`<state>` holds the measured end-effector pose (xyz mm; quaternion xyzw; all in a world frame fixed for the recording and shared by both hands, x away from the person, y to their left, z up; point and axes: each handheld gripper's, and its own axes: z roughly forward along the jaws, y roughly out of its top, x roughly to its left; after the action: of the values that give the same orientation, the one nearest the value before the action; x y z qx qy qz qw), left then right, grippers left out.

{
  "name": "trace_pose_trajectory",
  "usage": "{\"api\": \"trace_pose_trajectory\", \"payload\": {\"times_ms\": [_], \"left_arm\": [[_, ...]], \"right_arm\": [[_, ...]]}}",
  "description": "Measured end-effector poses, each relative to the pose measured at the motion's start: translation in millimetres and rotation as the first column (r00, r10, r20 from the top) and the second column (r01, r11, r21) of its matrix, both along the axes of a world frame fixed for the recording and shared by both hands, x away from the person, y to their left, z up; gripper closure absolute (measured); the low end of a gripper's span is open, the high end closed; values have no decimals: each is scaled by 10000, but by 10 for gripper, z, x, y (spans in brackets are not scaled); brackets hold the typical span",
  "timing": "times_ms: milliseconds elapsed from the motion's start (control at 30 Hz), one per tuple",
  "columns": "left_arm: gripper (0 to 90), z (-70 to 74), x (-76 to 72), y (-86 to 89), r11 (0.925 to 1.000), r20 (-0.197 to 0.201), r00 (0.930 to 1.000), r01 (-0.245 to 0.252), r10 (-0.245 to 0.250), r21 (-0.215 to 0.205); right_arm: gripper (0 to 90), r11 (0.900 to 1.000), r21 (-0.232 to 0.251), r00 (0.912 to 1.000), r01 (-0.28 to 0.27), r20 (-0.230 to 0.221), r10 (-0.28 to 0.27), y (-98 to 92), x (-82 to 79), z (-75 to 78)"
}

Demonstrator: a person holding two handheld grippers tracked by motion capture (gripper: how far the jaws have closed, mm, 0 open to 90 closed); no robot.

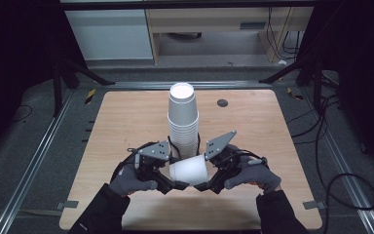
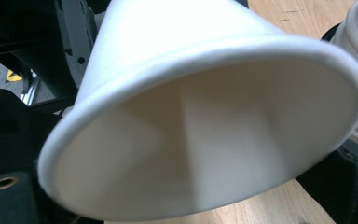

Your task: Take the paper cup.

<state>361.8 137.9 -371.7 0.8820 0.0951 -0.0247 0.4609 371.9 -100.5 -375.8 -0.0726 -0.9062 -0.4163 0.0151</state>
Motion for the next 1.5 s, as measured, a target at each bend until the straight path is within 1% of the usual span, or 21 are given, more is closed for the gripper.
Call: {"api": "trace_pose_trajectory", "payload": {"times_ms": [67,100,133,333,433,467,533,600,633,667,767,800,833,867,900,933,1000,1067,1133,1233,1500], "left_arm": [[231,4,4,5,10000,-21,10000,17,-17,-13],[231,5,5,7,10000,-30,10000,-15,15,-57],[231,4,4,12,9999,23,9999,-103,104,-80],[232,-4,14,58,9996,16,9997,-255,255,-132],[231,-14,24,96,9993,32,9993,-377,377,-62],[231,-30,29,117,9988,-5,9988,-480,480,-97],[231,-56,39,167,9981,-62,9982,-601,600,-149],[230,-87,34,248,9957,-142,9963,-847,842,-370],[230,-87,34,248,9957,-142,9963,-847,842,-370],[230,-97,32,281,9947,-146,9957,-918,912,-468],[230,-117,18,385,9895,-210,9929,-1184,1171,-831],[229,-120,8,426,9867,-189,9921,-1255,1242,-1033],[229,-120,8,426,9867,-189,9921,-1255,1242,-1033],[229,-117,0,448,9845,-147,9915,-1303,1295,-1176],[229,-113,-7,468,9809,-135,9912,-1320,1314,-1427],[229,-113,-7,468,9809,-135,9912,-1320,1314,-1427],[229,-108,-4,476,9758,-164,9914,-1307,1298,-1755],[228,-108,-2,466,9760,-156,9917,-1282,1274,-1762],[228,-110,-2,438,9763,-133,9921,-1249,1245,-1766],[228,-105,-1,393,9764,-36,9930,-1164,1177,-1817],[228,-81,7,245,9749,100,9944,-1010,1051,-1985]], "right_arm": [[68,9997,230,10000,80,55,-81,-12,-7,-3],[68,9997,230,10000,80,55,-81,-12,-7,-3],[59,9991,383,9999,163,48,-165,-25,-7,8],[50,9964,736,9989,415,172,-429,-78,-12,58],[48,9924,1083,9978,580,242,-610,-126,-16,98],[47,9887,1367,9977,613,203,-646,-163,-21,125],[47,9874,1457,9976,621,204,-657,-177,-24,136],[45,9824,1711,9966,751,213,-799,-236,-40,163],[44,9807,1769,9959,828,218,-880,-255,-44,165],[44,9807,1769,9959,828,218,-880,-255,-44,165],[43,9748,1932,9929,1113,204,-1174,-303,-49,160],[42,9698,2085,9909,1269,169,-1333,-329,-52,147],[42,9698,2085,9909,1269,169,-1333,-329,-52,147],[42,9667,2170,9899,1355,116,-1414,-338,-55,138],[41,9607,2364,9885,1458,41,-1511,-352,-59,117],[41,9607,2364,9885,1458,41,-1511,-352,-59,117],[42,9536,2537,9862,1620,-83,-1653,-351,-66,90],[42,9525,2585,9864,1611,-114,-1638,-347,-72,83],[42,9477,2774,9871,1579,-205,-1585,-329,-88,62],[42,9451,2833,9864,1629,-237,-1629,-320,-90,49],[40,9272,3242,9821,1877,-498,-1814,-310,-93,-14]]}}
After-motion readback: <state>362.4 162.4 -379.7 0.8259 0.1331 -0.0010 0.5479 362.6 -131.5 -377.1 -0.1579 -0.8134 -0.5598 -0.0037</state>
